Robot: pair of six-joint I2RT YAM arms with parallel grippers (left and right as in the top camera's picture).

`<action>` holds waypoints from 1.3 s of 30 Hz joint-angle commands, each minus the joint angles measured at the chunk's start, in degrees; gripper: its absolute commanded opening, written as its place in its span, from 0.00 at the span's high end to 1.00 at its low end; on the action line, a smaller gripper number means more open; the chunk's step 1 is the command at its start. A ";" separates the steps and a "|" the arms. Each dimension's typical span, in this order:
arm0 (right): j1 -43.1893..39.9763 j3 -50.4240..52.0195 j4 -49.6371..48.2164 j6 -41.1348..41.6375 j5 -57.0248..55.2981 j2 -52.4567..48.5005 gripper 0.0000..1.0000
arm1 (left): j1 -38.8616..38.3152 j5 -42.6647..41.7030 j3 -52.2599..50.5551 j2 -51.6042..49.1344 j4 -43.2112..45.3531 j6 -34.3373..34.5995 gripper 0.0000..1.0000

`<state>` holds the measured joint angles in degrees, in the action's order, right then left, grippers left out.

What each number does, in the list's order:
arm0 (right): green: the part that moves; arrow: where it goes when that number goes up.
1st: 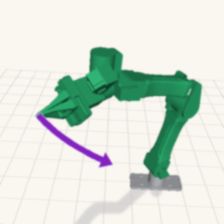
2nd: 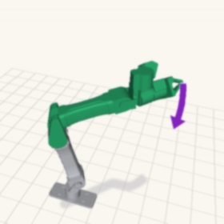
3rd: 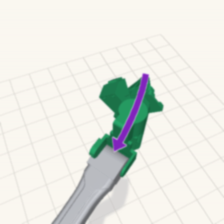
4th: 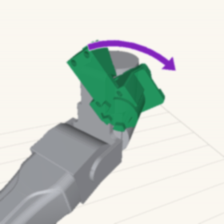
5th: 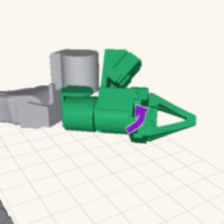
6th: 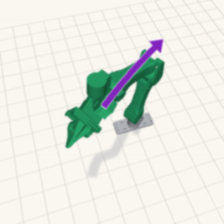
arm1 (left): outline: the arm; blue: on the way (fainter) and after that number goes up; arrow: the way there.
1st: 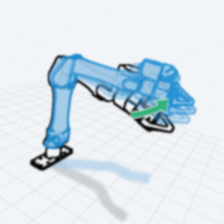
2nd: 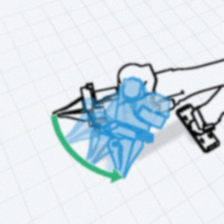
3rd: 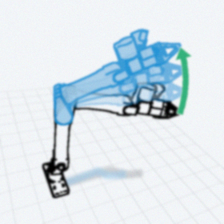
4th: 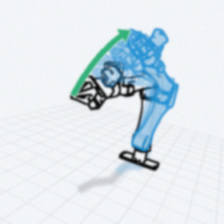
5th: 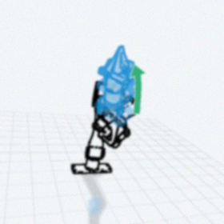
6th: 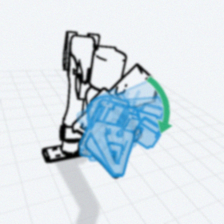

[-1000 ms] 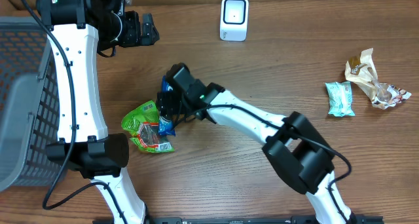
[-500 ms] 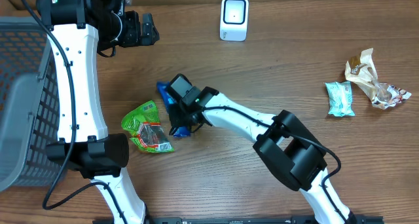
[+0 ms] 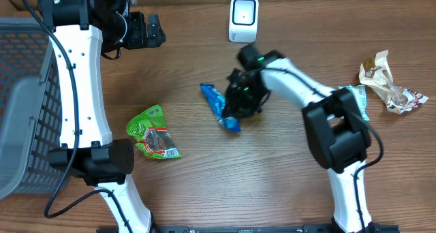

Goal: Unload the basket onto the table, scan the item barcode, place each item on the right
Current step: 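Reach the right gripper to the pile and grasp the blue Oreo pack, then lift the blue Oreo pack with the right gripper toward the scanner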

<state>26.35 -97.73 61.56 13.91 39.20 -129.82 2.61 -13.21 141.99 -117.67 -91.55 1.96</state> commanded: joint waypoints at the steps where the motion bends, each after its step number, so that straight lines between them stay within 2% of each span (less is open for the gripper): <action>1: -2.67 -1.33 2.93 -10.95 5.92 0.66 0.70 | -0.39 0.13 -0.13 0.28 0.09 0.83 0.00; 2: -3.54 -1.33 4.22 -12.55 5.95 0.66 0.68 | -0.39 0.11 -0.13 0.28 0.09 0.83 0.00; 4: -5.11 -1.33 7.08 -16.04 5.92 0.66 0.57 | -0.39 0.11 -0.13 0.28 0.09 0.83 0.00; 6: -6.14 -1.36 9.60 -19.71 5.90 0.66 0.36 | -0.39 0.11 -0.13 0.28 0.09 0.83 0.00; 7: -6.60 -1.36 10.93 -22.69 5.86 0.66 0.29 | -0.39 0.11 -0.13 0.28 0.09 0.83 0.00; 8: -7.02 -1.42 11.80 -25.07 5.68 0.66 0.17 | -0.39 0.11 -0.13 0.28 0.09 0.83 0.00; 10: -7.85 -2.21 12.33 -26.18 3.15 0.66 0.11 | -0.39 0.13 -0.13 0.28 0.09 0.83 0.00; 13: -8.31 -5.14 11.91 -26.18 -2.71 0.66 0.11 | -0.39 0.11 -0.13 0.28 0.09 0.83 0.00; 17: -5.64 -8.90 7.98 -26.16 -11.32 0.66 0.17 | -0.39 0.11 -0.13 0.28 0.09 0.83 0.00; 24: 4.90 -8.96 1.99 -25.83 -30.67 0.63 0.38 | -0.39 0.11 -0.13 0.28 0.09 0.83 0.00; 30: 12.66 -8.85 1.66 -19.15 -51.49 0.63 0.38 | -0.39 0.11 -0.13 0.28 0.09 0.83 0.00; 34: 15.82 -8.85 1.73 -17.90 -56.65 0.63 0.39 | -0.39 0.11 -0.13 0.28 0.09 0.83 0.00; 39: 17.77 -8.28 1.42 -15.30 -61.90 0.57 0.52 | -0.39 0.13 -0.13 0.28 0.09 0.83 0.00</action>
<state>43.35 -105.75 63.46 -3.92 -16.23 -129.82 2.61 -13.21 141.99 -117.67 -91.55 1.96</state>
